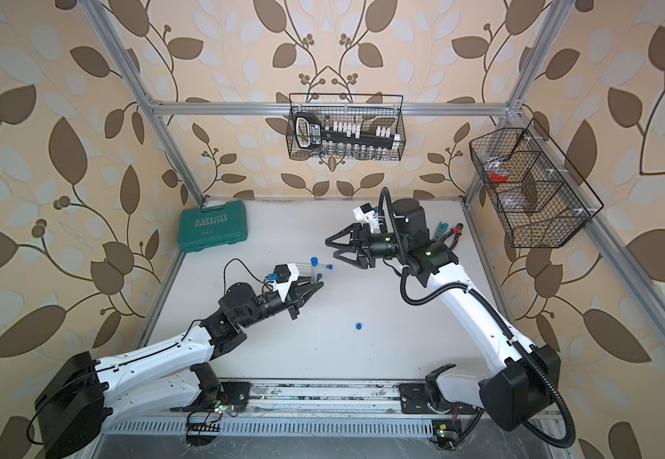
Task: Insert stoppers into test tubes
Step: Insert the stopper into the test tube.
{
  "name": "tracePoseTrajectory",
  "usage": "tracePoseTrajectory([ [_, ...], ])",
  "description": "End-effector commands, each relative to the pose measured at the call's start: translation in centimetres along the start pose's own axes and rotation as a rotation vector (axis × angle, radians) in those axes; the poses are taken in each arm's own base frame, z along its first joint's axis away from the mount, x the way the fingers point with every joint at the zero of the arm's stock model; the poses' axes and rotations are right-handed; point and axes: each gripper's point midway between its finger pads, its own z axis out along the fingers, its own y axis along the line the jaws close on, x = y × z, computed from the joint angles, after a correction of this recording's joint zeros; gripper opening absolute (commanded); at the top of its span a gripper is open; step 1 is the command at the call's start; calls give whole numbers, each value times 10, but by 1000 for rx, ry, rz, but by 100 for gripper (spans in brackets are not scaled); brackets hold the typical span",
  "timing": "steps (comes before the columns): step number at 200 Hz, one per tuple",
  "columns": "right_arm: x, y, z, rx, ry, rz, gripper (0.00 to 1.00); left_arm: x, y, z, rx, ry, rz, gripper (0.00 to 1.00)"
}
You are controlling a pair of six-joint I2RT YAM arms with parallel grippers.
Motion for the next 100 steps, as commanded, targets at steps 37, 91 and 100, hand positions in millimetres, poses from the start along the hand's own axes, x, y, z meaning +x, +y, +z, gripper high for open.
tracePoseTrajectory([
  [37,15,25,12,-51,96,-12,63,-29,-6,3,64,-86,-50,0],
  [91,21,23,22,-42,119,-5,56,-33,-9,5,80,-96,-45,0],
  [100,23,21,24,-40,125,0,53,-34,-9,5,81,-101,-45,0],
])
